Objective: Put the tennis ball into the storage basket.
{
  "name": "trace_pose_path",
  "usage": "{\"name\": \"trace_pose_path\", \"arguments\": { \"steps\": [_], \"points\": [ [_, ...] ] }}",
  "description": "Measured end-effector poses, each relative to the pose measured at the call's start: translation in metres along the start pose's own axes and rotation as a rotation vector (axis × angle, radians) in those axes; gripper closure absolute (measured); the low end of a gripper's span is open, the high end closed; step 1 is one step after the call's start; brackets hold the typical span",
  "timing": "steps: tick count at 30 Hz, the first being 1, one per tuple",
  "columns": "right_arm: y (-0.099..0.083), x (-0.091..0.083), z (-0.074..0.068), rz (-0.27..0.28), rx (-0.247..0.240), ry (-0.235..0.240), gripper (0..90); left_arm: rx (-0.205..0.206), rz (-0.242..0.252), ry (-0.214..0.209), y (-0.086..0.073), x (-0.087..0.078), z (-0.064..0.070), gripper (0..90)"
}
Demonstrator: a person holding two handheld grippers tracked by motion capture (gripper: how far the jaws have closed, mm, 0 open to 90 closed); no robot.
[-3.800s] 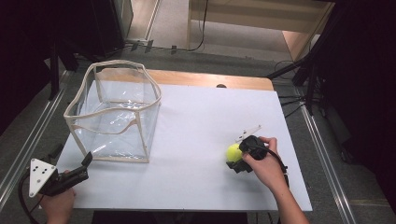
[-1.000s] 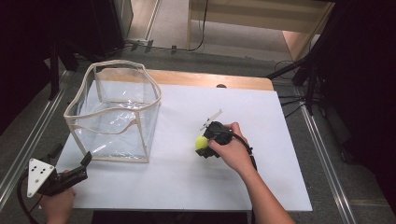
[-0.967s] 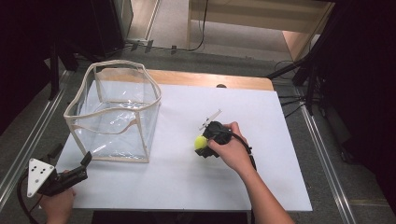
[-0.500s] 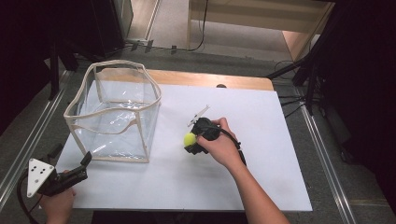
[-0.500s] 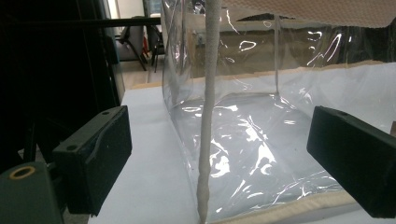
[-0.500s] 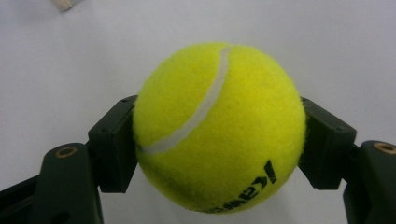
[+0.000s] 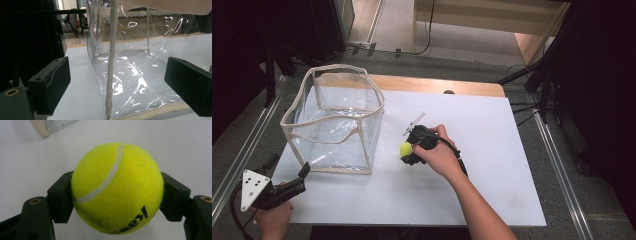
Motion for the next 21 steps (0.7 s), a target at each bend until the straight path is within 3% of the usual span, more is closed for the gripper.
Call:
{"name": "trace_pose_path", "arguments": {
  "steps": [21],
  "points": [
    [0.026,0.007,-0.010,0.012,-0.045,0.025,24.4,-0.004,0.001,0.000,0.000,0.000,0.000,6.9]
  ]
}}
Point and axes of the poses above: each handheld gripper's, and its own axes: x roughly forward along the jaws, y roughly out of its top, z roughly to its right, the point moved 9 cm from there along x, roughly forward along the jaws, and after that the axes turned 12 degrees about -x, right-handed, at the moved point
